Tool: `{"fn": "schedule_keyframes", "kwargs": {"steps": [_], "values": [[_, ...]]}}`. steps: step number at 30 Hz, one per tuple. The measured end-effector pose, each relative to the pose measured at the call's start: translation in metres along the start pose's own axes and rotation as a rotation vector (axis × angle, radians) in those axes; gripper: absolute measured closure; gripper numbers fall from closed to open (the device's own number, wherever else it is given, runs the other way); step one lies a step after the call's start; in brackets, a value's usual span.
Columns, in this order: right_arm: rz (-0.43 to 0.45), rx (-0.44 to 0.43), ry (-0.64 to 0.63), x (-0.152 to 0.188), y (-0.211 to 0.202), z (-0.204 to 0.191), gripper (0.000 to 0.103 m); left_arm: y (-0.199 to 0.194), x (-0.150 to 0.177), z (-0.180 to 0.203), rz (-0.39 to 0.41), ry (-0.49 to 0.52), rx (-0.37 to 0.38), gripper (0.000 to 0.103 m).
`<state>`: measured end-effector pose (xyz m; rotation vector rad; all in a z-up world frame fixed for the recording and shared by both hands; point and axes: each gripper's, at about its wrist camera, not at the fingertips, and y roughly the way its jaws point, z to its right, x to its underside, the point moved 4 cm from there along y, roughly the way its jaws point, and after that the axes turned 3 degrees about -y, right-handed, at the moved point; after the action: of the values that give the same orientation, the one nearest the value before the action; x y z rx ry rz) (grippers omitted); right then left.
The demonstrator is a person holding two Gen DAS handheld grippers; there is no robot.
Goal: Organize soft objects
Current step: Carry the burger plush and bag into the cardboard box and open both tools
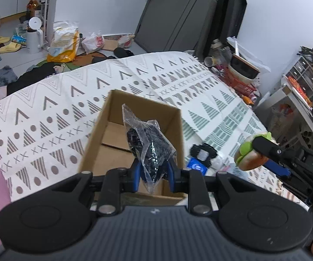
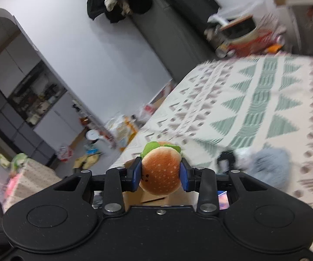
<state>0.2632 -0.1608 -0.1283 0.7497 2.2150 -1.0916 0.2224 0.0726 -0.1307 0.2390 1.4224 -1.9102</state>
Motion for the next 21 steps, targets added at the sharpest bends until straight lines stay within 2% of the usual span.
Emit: {"fn": "schedule_keyframes", "kwargs": {"steps": [8, 17, 21], "values": [[-0.076, -0.041, 0.012, 0.022, 0.029, -0.004, 0.068, 0.024, -0.002, -0.023, -0.067, 0.019, -0.053, 0.079], [-0.142, -0.067, -0.037, 0.034, 0.053, -0.025, 0.068, 0.054, 0.003, -0.039, -0.144, 0.023, -0.099, 0.079], [-0.155, -0.043, -0.067, 0.035, 0.058, -0.027, 0.067, 0.060, 0.002, -0.037, -0.137, 0.046, -0.104, 0.075]]}}
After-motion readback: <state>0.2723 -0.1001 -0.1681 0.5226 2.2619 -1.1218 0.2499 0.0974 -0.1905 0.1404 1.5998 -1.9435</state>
